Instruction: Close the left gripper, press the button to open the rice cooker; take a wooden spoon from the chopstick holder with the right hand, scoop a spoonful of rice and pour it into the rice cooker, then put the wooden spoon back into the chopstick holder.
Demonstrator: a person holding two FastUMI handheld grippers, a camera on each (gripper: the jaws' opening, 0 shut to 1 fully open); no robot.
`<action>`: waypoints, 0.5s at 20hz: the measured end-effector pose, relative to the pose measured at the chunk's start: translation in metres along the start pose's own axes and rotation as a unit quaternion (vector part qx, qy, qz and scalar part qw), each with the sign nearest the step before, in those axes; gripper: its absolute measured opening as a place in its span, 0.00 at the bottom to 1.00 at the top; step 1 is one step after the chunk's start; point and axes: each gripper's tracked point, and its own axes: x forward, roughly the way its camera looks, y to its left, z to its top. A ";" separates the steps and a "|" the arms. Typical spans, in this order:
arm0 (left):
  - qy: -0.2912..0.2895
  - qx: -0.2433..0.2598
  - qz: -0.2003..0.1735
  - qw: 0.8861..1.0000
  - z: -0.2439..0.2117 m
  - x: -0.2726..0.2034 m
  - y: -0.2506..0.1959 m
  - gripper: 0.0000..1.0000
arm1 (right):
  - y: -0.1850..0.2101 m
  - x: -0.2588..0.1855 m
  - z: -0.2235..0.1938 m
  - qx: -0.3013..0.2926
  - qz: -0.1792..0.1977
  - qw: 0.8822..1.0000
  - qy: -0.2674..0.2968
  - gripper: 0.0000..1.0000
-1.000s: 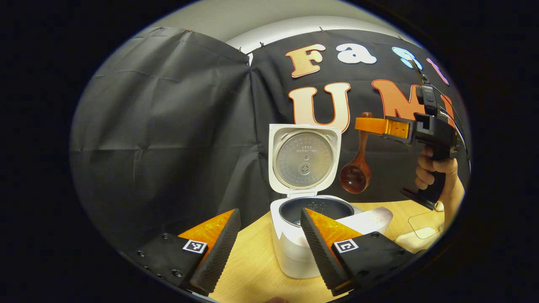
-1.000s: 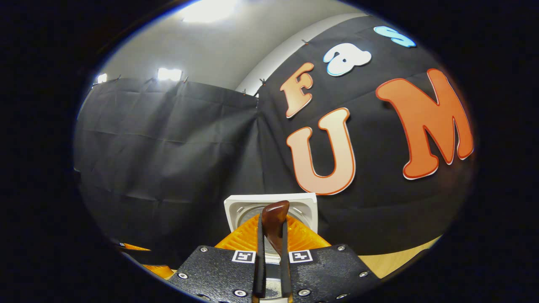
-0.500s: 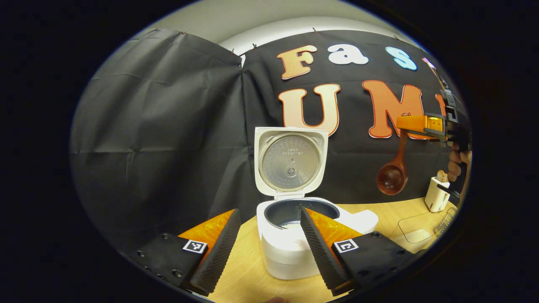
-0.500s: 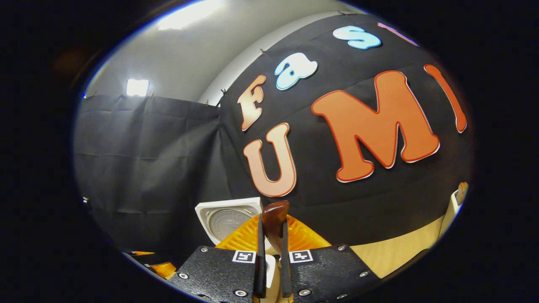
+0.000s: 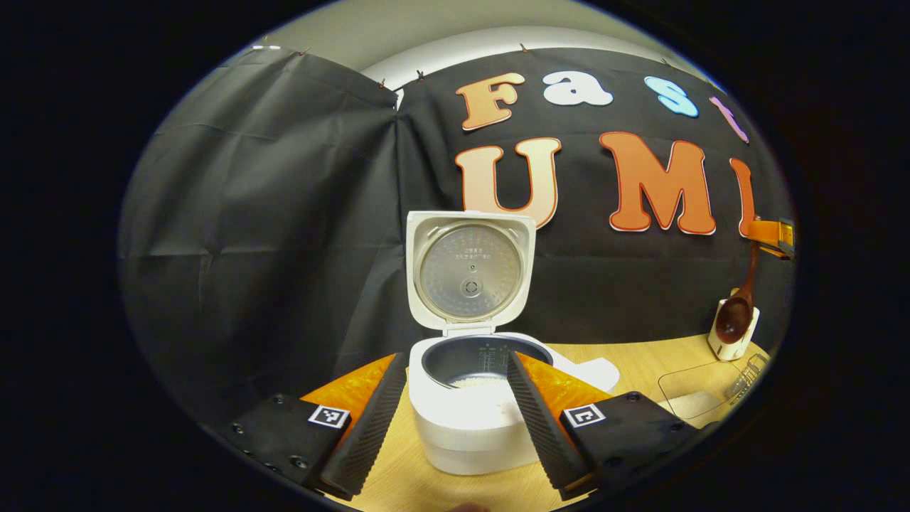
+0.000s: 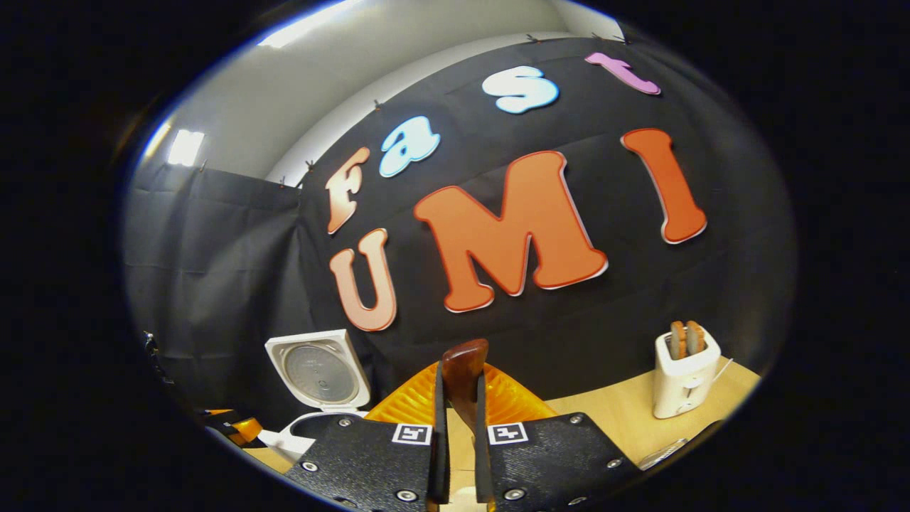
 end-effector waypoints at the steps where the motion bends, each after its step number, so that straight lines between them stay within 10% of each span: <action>1: 0.001 -0.001 -0.005 1.000 -0.001 0.000 -0.006 0.94 | -0.011 -0.003 0.002 -0.006 -0.021 1.000 -0.003 0.14; 10: 0.014 -0.001 -0.049 0.999 -0.009 0.002 -0.069 0.94 | -0.084 -0.032 0.000 0.012 -0.148 0.989 -0.001 0.14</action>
